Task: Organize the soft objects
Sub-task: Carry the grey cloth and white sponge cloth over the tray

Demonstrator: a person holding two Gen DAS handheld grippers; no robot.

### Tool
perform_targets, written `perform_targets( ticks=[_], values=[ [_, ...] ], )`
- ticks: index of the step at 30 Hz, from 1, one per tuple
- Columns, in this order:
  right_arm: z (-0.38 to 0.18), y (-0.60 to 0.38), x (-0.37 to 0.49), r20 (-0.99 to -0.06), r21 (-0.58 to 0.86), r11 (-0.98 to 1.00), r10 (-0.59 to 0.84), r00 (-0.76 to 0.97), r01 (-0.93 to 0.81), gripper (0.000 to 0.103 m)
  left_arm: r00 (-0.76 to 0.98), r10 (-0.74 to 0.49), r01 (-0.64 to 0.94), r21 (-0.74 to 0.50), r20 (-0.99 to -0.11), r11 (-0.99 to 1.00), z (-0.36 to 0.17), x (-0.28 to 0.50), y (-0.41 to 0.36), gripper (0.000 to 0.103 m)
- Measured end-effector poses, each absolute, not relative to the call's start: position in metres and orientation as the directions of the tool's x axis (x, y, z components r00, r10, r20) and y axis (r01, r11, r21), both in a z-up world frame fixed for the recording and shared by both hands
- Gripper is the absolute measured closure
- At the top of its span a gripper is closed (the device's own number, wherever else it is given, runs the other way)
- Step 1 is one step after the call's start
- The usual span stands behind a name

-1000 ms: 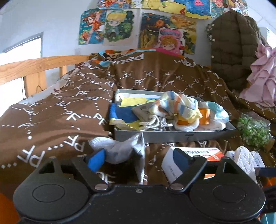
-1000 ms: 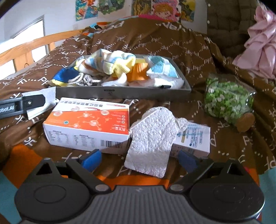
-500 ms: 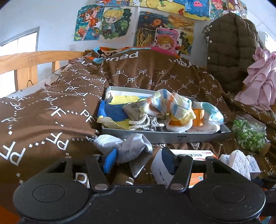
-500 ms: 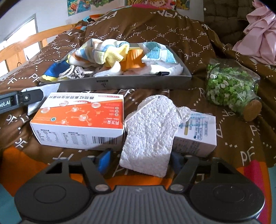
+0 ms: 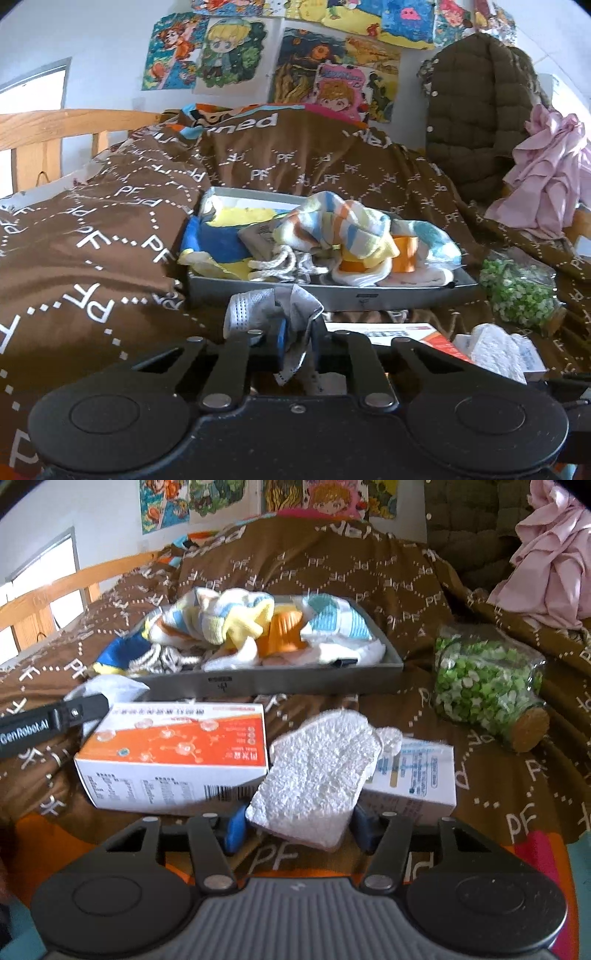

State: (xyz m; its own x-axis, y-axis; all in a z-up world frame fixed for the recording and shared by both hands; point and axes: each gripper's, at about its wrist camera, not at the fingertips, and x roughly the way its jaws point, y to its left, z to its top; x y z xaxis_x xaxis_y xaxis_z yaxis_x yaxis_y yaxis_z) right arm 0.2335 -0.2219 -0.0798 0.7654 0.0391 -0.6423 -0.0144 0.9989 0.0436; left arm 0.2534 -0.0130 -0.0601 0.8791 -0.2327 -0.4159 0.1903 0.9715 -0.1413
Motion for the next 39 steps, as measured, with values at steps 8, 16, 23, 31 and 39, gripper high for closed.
perform_targets(
  ticks=[8, 16, 23, 31, 39],
  values=[
    [-0.072, -0.224, 0.23, -0.613, 0.058, 0.998, 0.047, 0.789, -0.014, 0.044, 0.882, -0.272, 0.233, -0.144, -0.386, 0.962, -0.054, 0.245, -0.022, 0.091],
    [-0.066, -0.22, 0.224, -0.58, 0.049, 0.998, 0.057, 0.813, -0.036, 0.045, 0.881, -0.299, 0.267, -0.135, -0.367, 0.954, -0.049, 0.238, -0.031, 0.092],
    [-0.06, -0.216, 0.219, -0.533, 0.041, 0.998, 0.066, 0.844, -0.052, 0.045, 0.875, -0.338, 0.307, -0.144, -0.346, 0.941, -0.045, 0.232, -0.036, 0.093],
    [-0.047, -0.214, 0.218, -0.44, 0.001, 0.996, 0.081, 0.894, -0.09, 0.045, 0.889, -0.34, 0.294, -0.187, -0.306, 0.937, -0.038, 0.23, -0.037, 0.093],
    [-0.028, -0.205, 0.259, -0.325, -0.016, 0.985, 0.159, 0.932, -0.173, 0.045, 0.921, -0.288, 0.246, -0.179, -0.263, 0.953, -0.018, 0.253, -0.035, 0.093]
  ],
)
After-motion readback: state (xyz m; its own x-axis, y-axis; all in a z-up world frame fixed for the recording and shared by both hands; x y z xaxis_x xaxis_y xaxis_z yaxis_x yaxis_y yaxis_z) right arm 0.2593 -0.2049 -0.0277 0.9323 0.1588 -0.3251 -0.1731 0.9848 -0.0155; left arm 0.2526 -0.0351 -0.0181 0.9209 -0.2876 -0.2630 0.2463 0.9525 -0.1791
